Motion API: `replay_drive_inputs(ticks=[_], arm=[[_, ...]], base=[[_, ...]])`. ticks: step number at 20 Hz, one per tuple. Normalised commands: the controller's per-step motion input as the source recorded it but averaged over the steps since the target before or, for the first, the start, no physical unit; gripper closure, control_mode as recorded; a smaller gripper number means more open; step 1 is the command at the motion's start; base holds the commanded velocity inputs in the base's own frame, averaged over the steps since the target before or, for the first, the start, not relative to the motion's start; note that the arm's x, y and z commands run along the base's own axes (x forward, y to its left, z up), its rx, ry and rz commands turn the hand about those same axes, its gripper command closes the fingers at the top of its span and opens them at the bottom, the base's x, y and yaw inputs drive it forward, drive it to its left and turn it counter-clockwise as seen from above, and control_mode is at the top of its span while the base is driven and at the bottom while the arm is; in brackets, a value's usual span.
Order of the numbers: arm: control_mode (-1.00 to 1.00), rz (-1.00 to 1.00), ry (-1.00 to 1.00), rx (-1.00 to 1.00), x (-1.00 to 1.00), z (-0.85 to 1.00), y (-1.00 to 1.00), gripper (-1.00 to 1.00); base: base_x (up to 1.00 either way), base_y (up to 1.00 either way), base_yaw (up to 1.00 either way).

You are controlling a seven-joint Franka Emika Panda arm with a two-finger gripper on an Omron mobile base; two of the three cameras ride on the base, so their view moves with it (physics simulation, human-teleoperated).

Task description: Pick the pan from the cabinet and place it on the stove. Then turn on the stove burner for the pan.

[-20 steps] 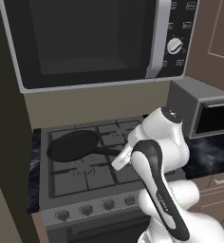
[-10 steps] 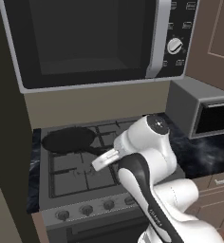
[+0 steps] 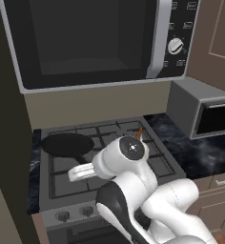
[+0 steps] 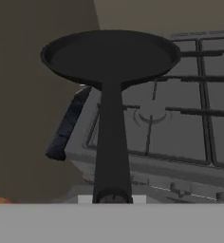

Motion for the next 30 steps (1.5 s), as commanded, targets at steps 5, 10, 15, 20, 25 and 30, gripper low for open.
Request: replay_drive_inputs(ticks=[5,10,15,20,25,30], arm=[[-1.00,-0.43,-0.07,0.04,-0.22,-0.43,0.23,1.00],[-1.00,-0.36,0.00,0.04,-0.09,-0.29,0.06,1.00],[-1.00,-0.11,0.06,0.01,-0.01,-0.23,0.00,1.00],[-1.00,-0.07,0.01,0.00,0.00,-0.39,0.04,1.00],[-1.00,-0.03,0.00,-0.04,-0.03,-0.46,0.13,1.00],[-1.00,0.00,0.00,-0.02,0.00,-0.38,0.07,1.00]], base=[[0.00,0.00,0.00],[0.00,0.00,0.00],[0.00,0.00,0.00],[0.00,0.00,0.00],[0.00,0.00,0.00],[0.00,0.00,0.00]])
